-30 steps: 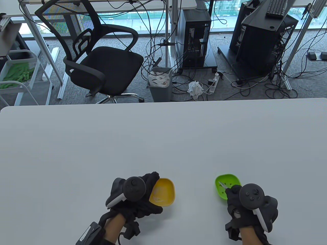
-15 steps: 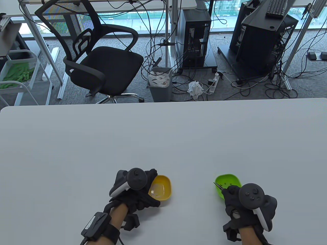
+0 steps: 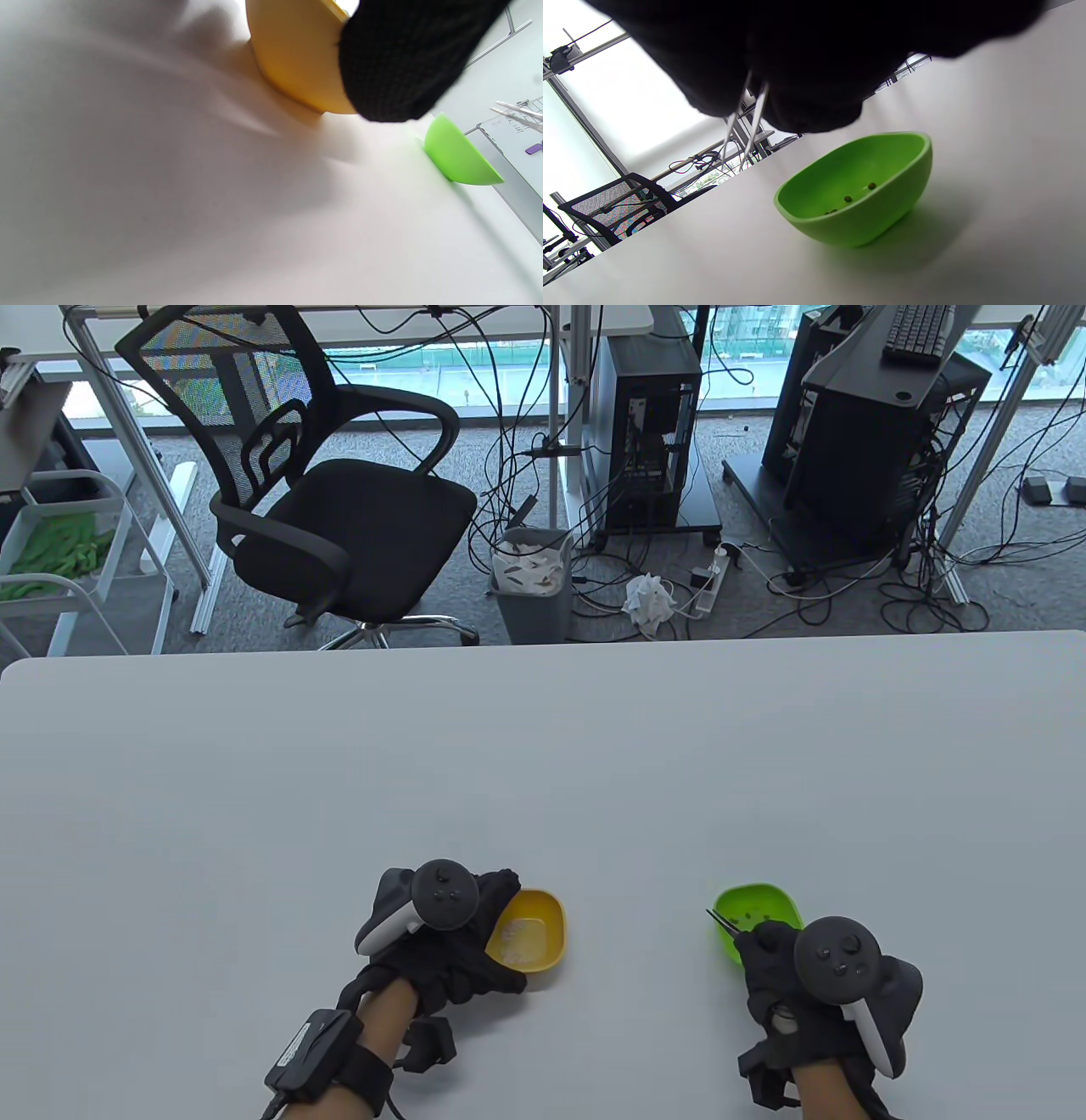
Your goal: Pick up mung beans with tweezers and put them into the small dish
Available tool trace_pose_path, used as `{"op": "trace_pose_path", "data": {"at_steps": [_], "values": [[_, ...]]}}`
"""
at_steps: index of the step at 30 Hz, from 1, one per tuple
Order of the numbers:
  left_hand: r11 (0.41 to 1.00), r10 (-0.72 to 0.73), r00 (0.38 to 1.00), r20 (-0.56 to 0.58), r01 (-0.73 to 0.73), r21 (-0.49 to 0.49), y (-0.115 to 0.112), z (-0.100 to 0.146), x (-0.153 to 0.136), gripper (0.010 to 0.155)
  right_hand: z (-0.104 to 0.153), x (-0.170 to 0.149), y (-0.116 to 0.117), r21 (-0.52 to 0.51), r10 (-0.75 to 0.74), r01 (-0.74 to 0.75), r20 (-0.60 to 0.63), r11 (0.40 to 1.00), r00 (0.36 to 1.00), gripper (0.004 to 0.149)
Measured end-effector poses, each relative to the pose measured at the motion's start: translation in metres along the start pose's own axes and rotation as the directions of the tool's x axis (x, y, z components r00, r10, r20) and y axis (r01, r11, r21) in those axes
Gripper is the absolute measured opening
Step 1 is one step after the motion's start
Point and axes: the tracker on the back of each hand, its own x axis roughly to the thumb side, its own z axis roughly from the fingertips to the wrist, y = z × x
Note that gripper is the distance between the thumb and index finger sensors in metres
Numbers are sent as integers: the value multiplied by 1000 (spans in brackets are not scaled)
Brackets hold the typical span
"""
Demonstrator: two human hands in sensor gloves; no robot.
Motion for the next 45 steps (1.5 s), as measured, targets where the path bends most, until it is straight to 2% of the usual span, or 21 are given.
{"op": "trace_pose_path", "data": {"at_steps": [8,11,16,20,24,29,31,33,36,40,45], "values": [[995,-64,998,-5,64,82,0,18,4,120,-2,-3,0,-15,-14,14,-9,1000,1000,38],[985,-85,996,-16,87,146,2,33,10,111,-1,-3,0,-21,-28,28,-5,999,1000,38],[971,-66,997,-33,72,229,-2,73,34,93,-1,-4,-1,-30,-32,32,-2,999,999,39],[932,-208,973,-101,228,283,-7,97,55,88,0,-4,0,-36,-34,34,-1,999,999,39],[895,-274,954,-120,299,332,-11,107,64,84,1,-6,-2,-61,-23,22,-9,998,1000,40],[897,-273,955,-115,296,328,-16,107,63,83,4,-4,-8,-112,-7,8,3,994,1000,41],[905,-257,960,-115,281,321,-16,106,60,83,4,-3,-14,-177,21,-20,5,984,1000,41],[909,-236,965,-113,261,325,-15,106,58,83,2,-5,-25,-248,53,-56,-21,967,998,41],[908,-237,966,-108,259,328,-15,106,58,82,-9,-21,-42,-320,105,-149,-149,936,983,41],[909,-236,967,-98,255,330,-15,106,57,82,-22,-48,-44,-295,181,-266,-284,918,941,42],[908,-243,965,-98,262,328,-16,105,57,82,-32,-81,-29,-210,290,-388,-384,897,877,41]]}}
